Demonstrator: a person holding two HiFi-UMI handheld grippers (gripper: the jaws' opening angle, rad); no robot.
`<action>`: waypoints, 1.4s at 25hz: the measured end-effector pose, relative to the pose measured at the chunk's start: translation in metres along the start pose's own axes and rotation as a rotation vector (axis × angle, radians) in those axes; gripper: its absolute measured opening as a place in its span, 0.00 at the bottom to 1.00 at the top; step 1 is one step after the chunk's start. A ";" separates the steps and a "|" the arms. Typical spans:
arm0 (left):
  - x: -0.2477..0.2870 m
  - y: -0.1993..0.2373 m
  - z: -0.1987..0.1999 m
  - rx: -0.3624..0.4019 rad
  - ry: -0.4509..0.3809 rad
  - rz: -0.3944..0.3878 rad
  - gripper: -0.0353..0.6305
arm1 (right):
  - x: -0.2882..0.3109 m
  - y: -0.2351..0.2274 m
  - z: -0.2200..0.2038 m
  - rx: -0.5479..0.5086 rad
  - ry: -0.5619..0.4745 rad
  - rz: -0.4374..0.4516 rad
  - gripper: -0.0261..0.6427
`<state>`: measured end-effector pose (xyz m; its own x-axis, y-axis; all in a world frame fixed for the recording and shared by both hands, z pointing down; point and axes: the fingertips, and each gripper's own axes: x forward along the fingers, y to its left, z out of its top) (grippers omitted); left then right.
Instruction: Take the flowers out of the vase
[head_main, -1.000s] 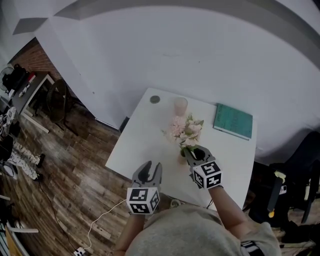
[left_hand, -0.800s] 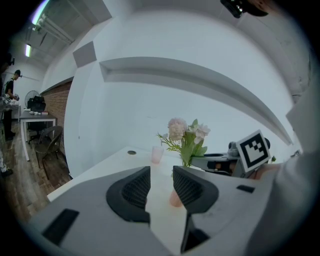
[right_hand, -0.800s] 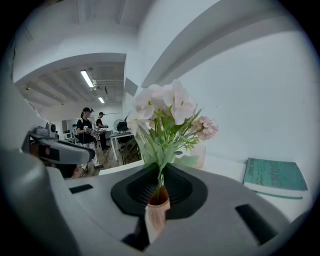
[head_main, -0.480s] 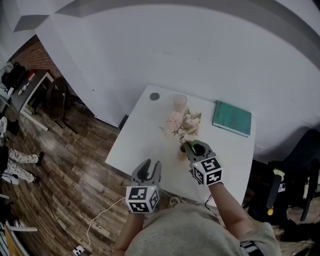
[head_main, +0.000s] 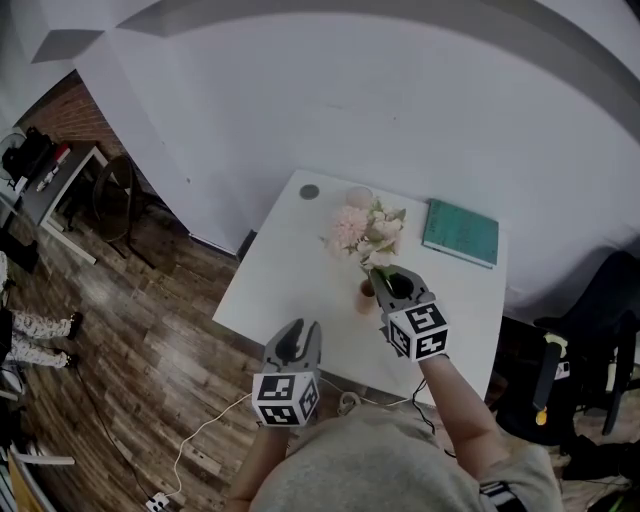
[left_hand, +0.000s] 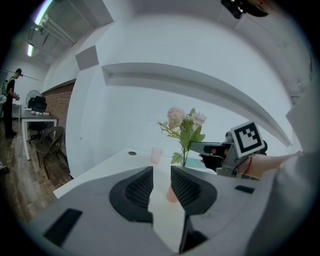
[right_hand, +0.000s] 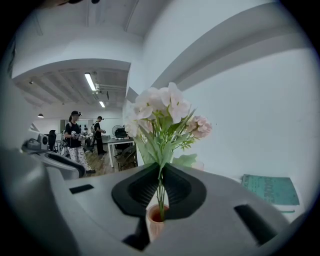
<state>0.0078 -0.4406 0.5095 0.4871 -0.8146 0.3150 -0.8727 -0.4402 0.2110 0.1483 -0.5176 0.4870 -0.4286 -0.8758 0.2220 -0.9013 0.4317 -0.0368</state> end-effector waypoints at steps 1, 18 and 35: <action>-0.003 0.000 0.000 0.001 -0.002 0.000 0.21 | -0.001 0.000 0.003 -0.002 -0.007 -0.004 0.07; -0.057 -0.007 -0.009 0.011 -0.010 -0.005 0.14 | -0.035 0.007 0.064 -0.038 -0.170 -0.088 0.07; -0.118 -0.015 -0.024 0.031 -0.019 -0.037 0.10 | -0.102 0.053 0.069 -0.038 -0.211 -0.149 0.07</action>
<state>-0.0357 -0.3288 0.4912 0.5182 -0.8046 0.2900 -0.8551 -0.4812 0.1929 0.1397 -0.4203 0.3952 -0.2989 -0.9542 0.0141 -0.9540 0.2991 0.0183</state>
